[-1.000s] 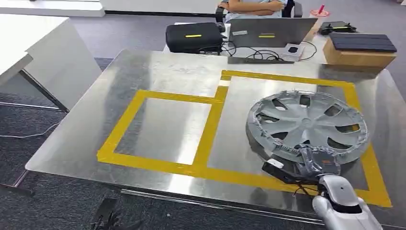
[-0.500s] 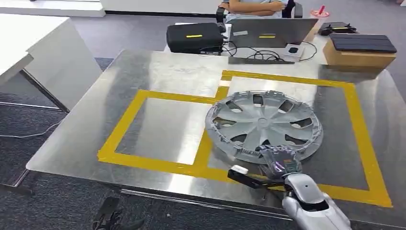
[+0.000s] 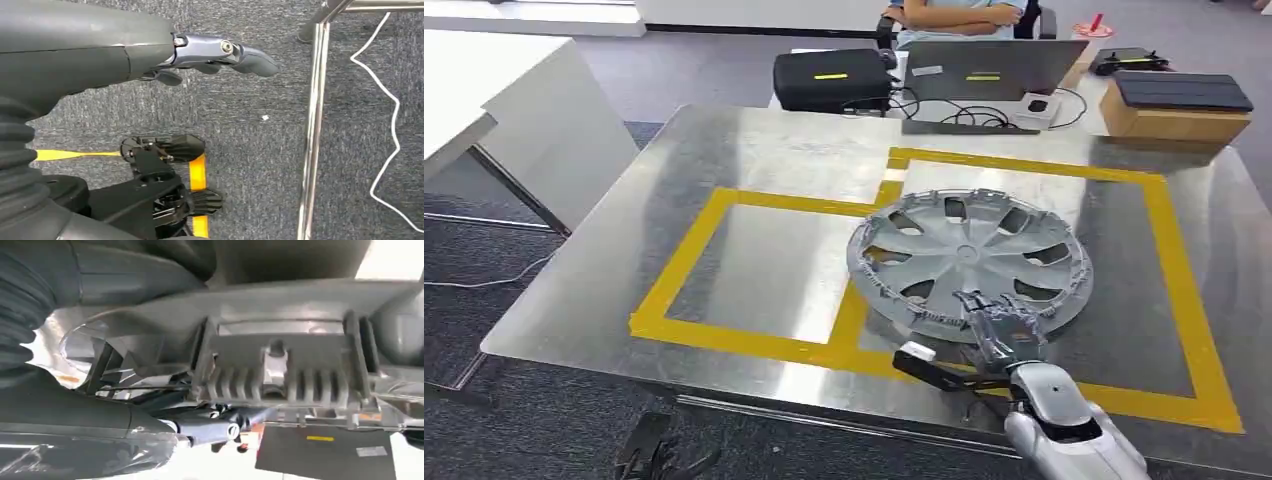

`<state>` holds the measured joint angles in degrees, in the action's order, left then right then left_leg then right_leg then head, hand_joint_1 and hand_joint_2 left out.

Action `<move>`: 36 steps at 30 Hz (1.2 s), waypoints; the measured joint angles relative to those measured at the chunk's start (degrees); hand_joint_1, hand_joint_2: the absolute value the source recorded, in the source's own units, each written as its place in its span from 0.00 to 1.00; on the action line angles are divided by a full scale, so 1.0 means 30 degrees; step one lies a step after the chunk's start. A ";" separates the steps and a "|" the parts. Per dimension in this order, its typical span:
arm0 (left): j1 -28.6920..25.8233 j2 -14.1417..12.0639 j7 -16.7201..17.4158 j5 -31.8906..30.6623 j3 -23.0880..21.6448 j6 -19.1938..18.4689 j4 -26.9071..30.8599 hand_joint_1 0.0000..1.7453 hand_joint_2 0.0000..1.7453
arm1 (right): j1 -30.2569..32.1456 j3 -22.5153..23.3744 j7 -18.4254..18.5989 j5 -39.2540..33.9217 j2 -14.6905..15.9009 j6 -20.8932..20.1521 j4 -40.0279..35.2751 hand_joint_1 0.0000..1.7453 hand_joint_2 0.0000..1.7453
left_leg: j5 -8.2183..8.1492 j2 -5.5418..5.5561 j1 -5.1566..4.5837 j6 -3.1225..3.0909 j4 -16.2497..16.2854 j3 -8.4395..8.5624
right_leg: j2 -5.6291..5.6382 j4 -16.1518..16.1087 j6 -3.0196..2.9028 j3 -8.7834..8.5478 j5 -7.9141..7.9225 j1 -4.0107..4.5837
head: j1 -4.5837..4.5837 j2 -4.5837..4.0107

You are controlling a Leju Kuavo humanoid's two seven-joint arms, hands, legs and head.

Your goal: Take the parts from the cabinet and place them on the table.

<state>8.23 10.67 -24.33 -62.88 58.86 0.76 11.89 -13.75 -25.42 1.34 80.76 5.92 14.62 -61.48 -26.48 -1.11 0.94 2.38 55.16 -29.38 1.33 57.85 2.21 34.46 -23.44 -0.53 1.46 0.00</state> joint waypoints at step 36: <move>-0.0865 -0.0233 -0.1122 0.1778 0.1494 -0.0313 0.0000 0.00 0.00 | 0.7965 -0.4802 -0.0343 -0.4708 0.2464 0.4484 -1.4697 0.00 1.00 | 0.0350 -0.0051 0.0039 -0.0814 -0.0171 -0.0182 | -0.0262 0.5090 0.0740 0.2081 -0.3042 -0.0192 | -0.0102 0.0000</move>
<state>5.63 9.97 -27.69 -57.55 63.34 -0.17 11.89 10.14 -39.83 0.31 66.64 13.31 28.07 -105.57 -25.43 -1.26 1.06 -0.06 54.64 -29.93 0.55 73.12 4.43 40.70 -32.57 -1.11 1.16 0.00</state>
